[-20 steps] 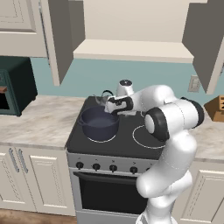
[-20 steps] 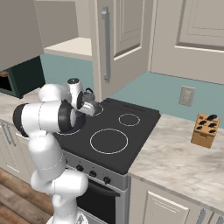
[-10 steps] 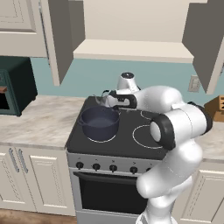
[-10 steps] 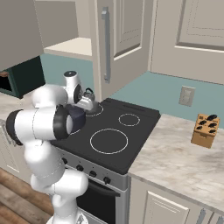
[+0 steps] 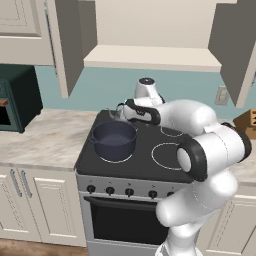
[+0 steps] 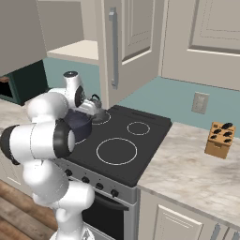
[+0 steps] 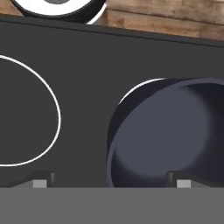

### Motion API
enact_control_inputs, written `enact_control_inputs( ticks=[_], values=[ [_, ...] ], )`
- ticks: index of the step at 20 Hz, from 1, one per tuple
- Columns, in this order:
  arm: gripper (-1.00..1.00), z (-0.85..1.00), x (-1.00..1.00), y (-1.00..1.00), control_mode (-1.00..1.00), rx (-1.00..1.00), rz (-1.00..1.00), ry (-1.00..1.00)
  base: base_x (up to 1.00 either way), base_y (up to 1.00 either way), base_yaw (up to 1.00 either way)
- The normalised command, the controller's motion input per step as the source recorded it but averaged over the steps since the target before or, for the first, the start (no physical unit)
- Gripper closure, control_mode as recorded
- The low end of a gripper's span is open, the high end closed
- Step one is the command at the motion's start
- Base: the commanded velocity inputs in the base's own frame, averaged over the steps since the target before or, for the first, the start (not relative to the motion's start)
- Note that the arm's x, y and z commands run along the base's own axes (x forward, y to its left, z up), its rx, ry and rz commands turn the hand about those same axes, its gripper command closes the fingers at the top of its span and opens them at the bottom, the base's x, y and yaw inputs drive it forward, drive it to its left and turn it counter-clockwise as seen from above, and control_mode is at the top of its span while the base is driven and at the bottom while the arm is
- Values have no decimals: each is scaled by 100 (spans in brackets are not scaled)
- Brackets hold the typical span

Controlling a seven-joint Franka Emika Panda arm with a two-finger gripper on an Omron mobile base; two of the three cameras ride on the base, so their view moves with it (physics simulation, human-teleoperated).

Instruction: Pick the kettle from the cabinet and place it on a stove burner. Then pick the pot from the counter and place it on another stove burner. Finally, turn both burners on.

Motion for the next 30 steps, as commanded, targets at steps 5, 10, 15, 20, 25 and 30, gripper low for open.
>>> enact_control_inputs(
  ticks=[5,10,15,20,25,30],
  values=[
    [-100,40,-33,5,-100,-4,5,-2,0,0,0],
    [-100,32,-29,5,-100,-7,6,-4,0,0,0],
    [-100,19,-23,9,-100,-9,8,-2,0,0,0],
    [-100,27,-23,11,-100,-12,10,0,0,0,0],
    [-100,33,-25,13,-100,-16,9,0,0,0,0],
    [-100,11,-25,11,-100,-19,9,2,0,0,0]
  ],
)
